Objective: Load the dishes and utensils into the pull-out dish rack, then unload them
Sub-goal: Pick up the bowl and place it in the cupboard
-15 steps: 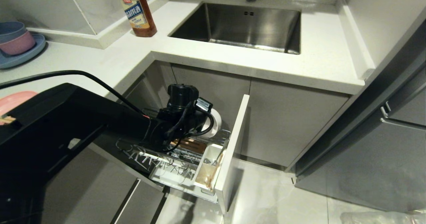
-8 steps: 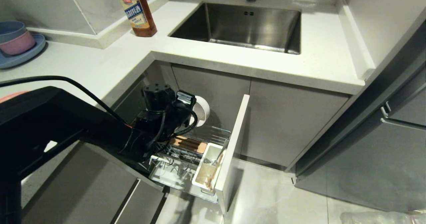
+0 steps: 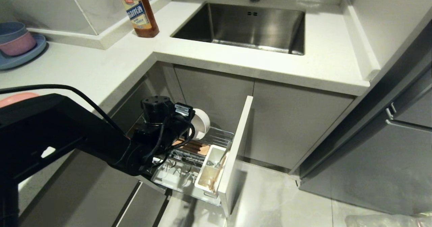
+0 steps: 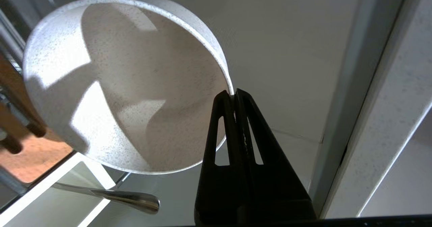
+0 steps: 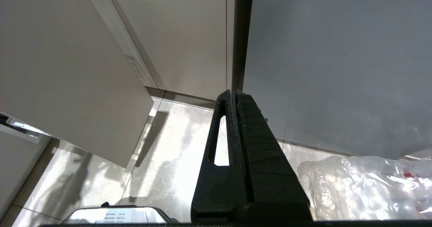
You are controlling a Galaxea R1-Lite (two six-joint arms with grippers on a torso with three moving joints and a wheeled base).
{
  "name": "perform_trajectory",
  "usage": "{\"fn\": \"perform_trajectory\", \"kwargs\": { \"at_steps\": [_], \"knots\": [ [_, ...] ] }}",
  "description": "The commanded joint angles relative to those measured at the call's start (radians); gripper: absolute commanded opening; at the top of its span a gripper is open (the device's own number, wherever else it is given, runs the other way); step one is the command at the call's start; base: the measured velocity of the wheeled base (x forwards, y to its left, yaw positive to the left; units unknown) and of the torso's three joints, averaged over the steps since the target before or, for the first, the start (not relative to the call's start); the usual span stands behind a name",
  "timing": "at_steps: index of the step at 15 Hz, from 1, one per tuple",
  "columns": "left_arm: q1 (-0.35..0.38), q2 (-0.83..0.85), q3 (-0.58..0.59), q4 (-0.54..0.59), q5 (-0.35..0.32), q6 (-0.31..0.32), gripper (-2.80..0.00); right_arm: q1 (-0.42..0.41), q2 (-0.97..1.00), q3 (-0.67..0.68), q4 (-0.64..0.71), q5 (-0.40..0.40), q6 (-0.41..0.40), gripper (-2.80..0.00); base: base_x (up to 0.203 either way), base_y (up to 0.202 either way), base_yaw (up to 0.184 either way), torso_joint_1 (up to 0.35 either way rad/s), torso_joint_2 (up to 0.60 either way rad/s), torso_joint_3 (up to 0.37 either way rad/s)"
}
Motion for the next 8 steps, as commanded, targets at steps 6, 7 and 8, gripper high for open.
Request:
{"fn": "perform_trajectory", "kwargs": {
  "at_steps": [6, 7, 8],
  "knots": [
    [0.018, 0.05, 0.048, -0.174, -0.003, -0.059, -2.8, 0.0, 0.0, 0.002, 0.0, 0.0, 0.0, -2.8, 0.0, 0.0, 0.0, 0.0, 0.0, 0.0],
    [0.019, 0.059, 0.048, -0.182, -0.004, -0.06, -2.8, 0.0, 0.0, 0.002, 0.0, 0.0, 0.0, -2.8, 0.0, 0.0, 0.0, 0.0, 0.0, 0.0],
    [0.022, 0.072, 0.048, -0.189, -0.004, -0.061, -2.8, 0.0, 0.0, 0.003, 0.0, 0.0, 0.0, -2.8, 0.0, 0.0, 0.0, 0.0, 0.0, 0.0]
  ]
}}
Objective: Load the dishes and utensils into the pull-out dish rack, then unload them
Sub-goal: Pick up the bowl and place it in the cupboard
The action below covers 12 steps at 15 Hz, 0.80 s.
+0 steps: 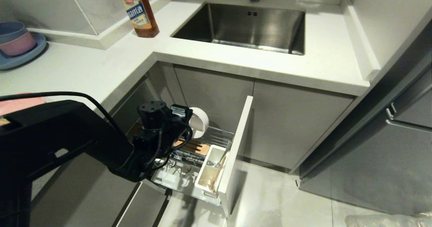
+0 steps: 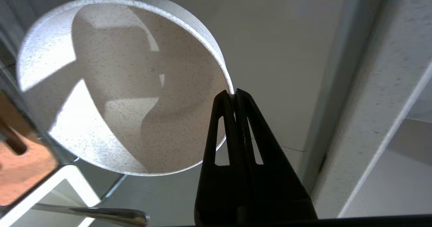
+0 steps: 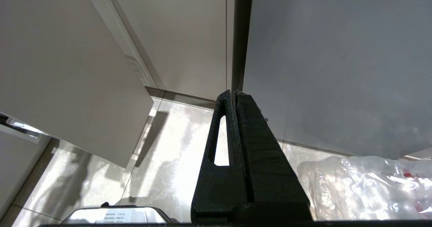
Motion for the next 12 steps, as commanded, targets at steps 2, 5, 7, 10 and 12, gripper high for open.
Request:
{"fn": "perform_trajectory", "kwargs": {
  "at_steps": [2, 5, 7, 10, 12],
  "knots": [
    [0.006, 0.042, 0.001, -0.009, 0.001, -0.018, -2.8, 0.0, 0.0, 0.003, 0.0, 0.0, 0.0, -2.8, 0.0, 0.0, 0.0, 0.0, 0.0, 0.0],
    [0.008, 0.063, 0.001, -0.063, 0.001, -0.051, -2.8, 0.0, 0.0, 0.002, 0.001, 0.0, 0.0, -2.8, 0.0, 0.0, 0.0, 0.0, 0.0, 0.0],
    [0.008, 0.08, 0.001, -0.117, 0.001, -0.051, -2.8, 0.0, 0.0, 0.003, 0.001, 0.0, 0.0, -2.8, 0.0, 0.0, 0.0, 0.0, 0.0, 0.0],
    [0.014, 0.11, -0.007, -0.159, -0.003, -0.053, -2.8, 0.0, 0.0, 0.002, 0.0, 0.0, 0.0, -2.8, 0.0, 0.0, 0.0, 0.0, 0.0, 0.0],
    [0.016, 0.123, -0.007, -0.196, -0.014, -0.053, -2.8, 0.0, 0.0, 0.003, 0.0, 0.0, 0.0, -2.8, 0.0, 0.0, 0.0, 0.0, 0.0, 0.0]
  ]
}}
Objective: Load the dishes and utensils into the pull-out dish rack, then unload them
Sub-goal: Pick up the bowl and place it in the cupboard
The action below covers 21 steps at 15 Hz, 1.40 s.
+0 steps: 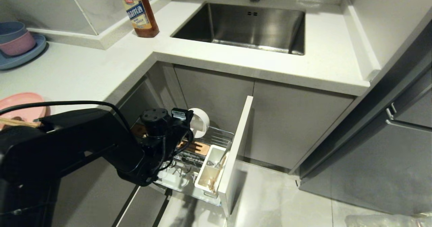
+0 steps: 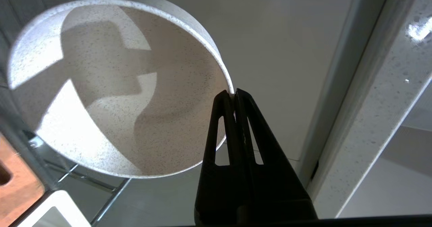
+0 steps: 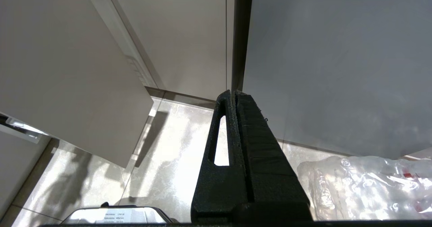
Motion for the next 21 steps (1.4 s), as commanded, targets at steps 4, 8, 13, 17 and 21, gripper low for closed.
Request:
{"fn": "perform_trajectory", "kwargs": {
  "at_steps": [4, 8, 13, 17, 21],
  "knots": [
    [0.002, 0.042, -0.002, -0.032, -0.001, -0.009, -2.8, 0.0, 0.0, 0.003, 0.0, 0.0, 0.0, -2.8, 0.0, 0.0, 0.0, 0.0, 0.0, 0.0],
    [0.007, 0.043, -0.002, -0.033, -0.001, -0.035, -2.8, 0.0, 0.0, 0.002, 0.0, 0.0, 0.0, -2.8, 0.0, 0.0, 0.0, 0.0, 0.0, 0.0],
    [0.013, 0.051, -0.002, -0.033, -0.001, -0.059, -2.8, 0.0, 0.0, 0.002, 0.0, 0.0, 0.0, -2.8, 0.0, 0.0, 0.0, 0.0, 0.0, 0.0],
    [0.021, 0.06, -0.013, -0.046, -0.006, -0.063, -2.8, 0.0, 0.0, 0.003, 0.0, 0.0, 0.0, -2.8, 0.0, 0.0, 0.0, 0.0, 0.0, 0.0],
    [0.027, 0.08, -0.033, -0.046, -0.034, -0.061, -2.8, 0.0, 0.0, 0.003, 0.001, 0.0, 0.0, -2.8, 0.0, 0.0, 0.0, 0.0, 0.0, 0.0]
  ]
}}
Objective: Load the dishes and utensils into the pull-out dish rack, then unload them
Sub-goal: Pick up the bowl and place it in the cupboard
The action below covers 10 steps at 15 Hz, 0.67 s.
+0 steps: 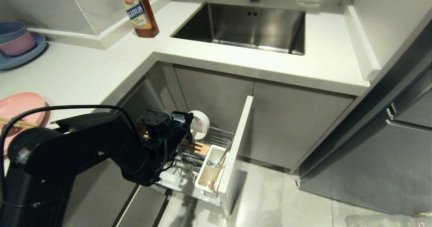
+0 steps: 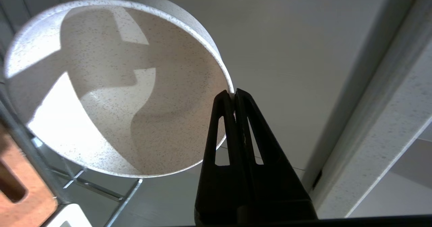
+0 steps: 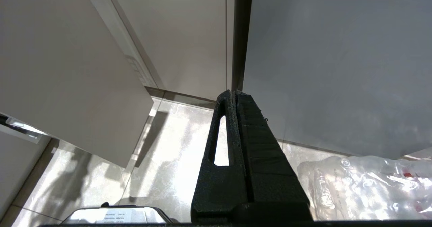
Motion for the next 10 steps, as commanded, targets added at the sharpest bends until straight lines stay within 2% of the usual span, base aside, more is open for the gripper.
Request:
{"fn": "perform_trajectory", "kwargs": {
  "at_steps": [1, 10],
  "knots": [
    [0.0, 0.008, -0.001, -0.008, 0.001, -0.008, -2.8, 0.0, 0.0, 0.003, 0.0, 0.0, 0.0, -2.8, 0.0, 0.0, 0.0, 0.0, 0.0, 0.0],
    [0.007, 0.011, -0.005, -0.009, -0.008, -0.01, -2.8, 0.0, 0.0, 0.002, 0.0, 0.0, 0.0, -2.8, 0.0, 0.0, 0.0, 0.0, 0.0, 0.0]
  ]
}}
